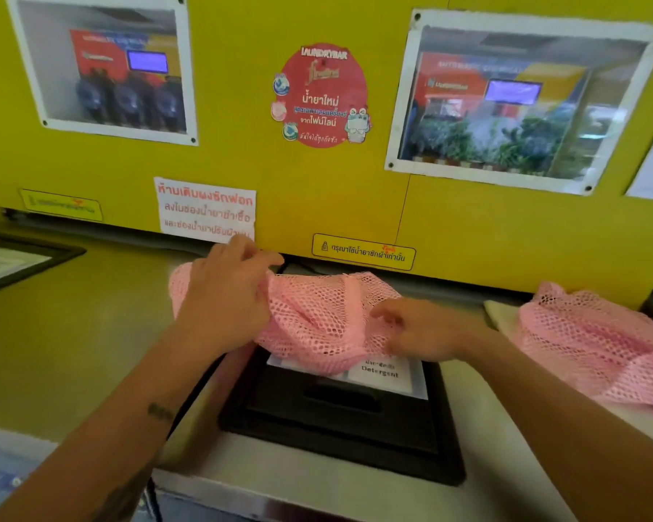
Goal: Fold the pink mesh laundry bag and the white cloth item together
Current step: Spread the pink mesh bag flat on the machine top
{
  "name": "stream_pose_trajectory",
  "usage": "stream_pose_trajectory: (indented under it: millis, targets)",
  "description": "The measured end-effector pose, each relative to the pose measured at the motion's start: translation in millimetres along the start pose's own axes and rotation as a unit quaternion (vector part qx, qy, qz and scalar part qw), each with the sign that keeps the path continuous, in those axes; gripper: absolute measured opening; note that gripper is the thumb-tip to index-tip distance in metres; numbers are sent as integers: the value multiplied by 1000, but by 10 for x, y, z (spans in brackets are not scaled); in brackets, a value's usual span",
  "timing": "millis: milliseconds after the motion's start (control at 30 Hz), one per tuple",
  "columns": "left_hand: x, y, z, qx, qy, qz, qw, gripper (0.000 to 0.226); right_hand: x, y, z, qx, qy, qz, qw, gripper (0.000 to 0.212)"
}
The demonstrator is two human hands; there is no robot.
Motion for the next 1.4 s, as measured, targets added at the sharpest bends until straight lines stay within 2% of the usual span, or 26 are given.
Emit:
stream_pose_trajectory:
  millis: [67, 133, 200, 300, 367, 433, 467, 533, 567, 667, 733, 800, 867, 900, 933, 967, 1033, 1067, 1100, 1167, 1233, 1300, 1400]
  targets:
    - [44, -83, -179, -53, -79, -72, 993, 29, -9, -8, 25, -17, -62, 12, 998, 74]
    - [27, -140, -337, -83, -115, -65, 988, 18, -27, -16, 44, -45, -91, 28, 994, 74]
    - [-57, -181, -460, -70, -115, 49, 990, 18, -4, -47, 55, -70, -103, 24, 992, 64]
    - [-284, -236, -430, 19, -39, 276, 960, 52, 47, -151, 48, -125, -170, -35, 977, 51]
    - [-375, -238, -348, 56, -43, 320, 945, 57, 26, -184, 12, -147, -215, -71, 963, 46]
    - [-384, -186, -296, 61, -92, 296, 949, 33, -40, -160, -47, -114, -203, -66, 970, 51]
    - [-374, -158, -277, 58, -111, 280, 952, 25, -76, -152, -67, -82, -158, -39, 983, 61]
    - [-309, -118, -279, 61, -123, 243, 960, 31, -110, -177, -41, -25, -62, 9, 998, 72]
    - [-263, -100, -271, 66, -122, 225, 964, 32, -122, -185, -33, -10, -42, 5, 999, 69]
    - [-78, -29, -121, 104, -108, 159, 976, 19, -119, -168, -68, 2, -82, -80, 993, 33]
    - [108, 32, 41, 143, -23, 125, 982, 18, -71, -169, -88, 18, -67, -151, 986, 13]
    - [288, 66, 146, 171, 54, 42, 983, 25, 32, -157, -135, 27, 34, -224, 974, 14]
    - [372, 31, 41, 116, 45, -69, 990, 23, 182, -197, -158, 41, 173, -246, 953, 20]
    - [367, -5, -82, 66, 16, -84, 994, 20, 258, -233, -143, 50, 230, -233, 943, 20]
    - [328, -52, -226, 25, -25, -54, 998, 16, 317, -272, -130, 58, 249, -209, 944, 20]
    - [240, -90, -363, 3, -61, 12, 998, 13, 366, -323, -108, 60, 219, -178, 957, 22]
    - [5, -139, -524, 8, -99, 171, 980, 10, 427, -444, -56, 48, 51, -96, 993, 29]
    - [-100, -147, -551, 11, -101, 214, 971, 10, 425, -509, -30, 43, -21, -52, 998, 38]
    - [-184, -145, -548, 11, -98, 233, 967, 12, 399, -573, -2, 41, -47, -10, 998, 50]
    - [-265, -116, -533, 16, -98, 244, 965, 13, 301, -683, 111, 56, 9, 44, 997, 71]
    - [-318, -68, -520, 13, -76, 249, 965, 11, 153, -705, 237, 89, 48, 52, 993, 81]
    - [-378, -16, -471, 22, -39, 251, 967, 19, 10, -636, 298, 93, 57, 53, 993, 80]
    - [-470, 20, -306, 75, -32, 274, 958, 53, -87, -527, 280, 83, 34, 41, 995, 63]
Point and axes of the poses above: each hand's wrist, its own y-axis towards the middle knuckle, its own x-axis out of the back of the hand, z = x × y, the point moved 1 cm from there along y, towards the middle knuckle, and after that the axes turned 4 degrees about z, right-handed, at the moved point
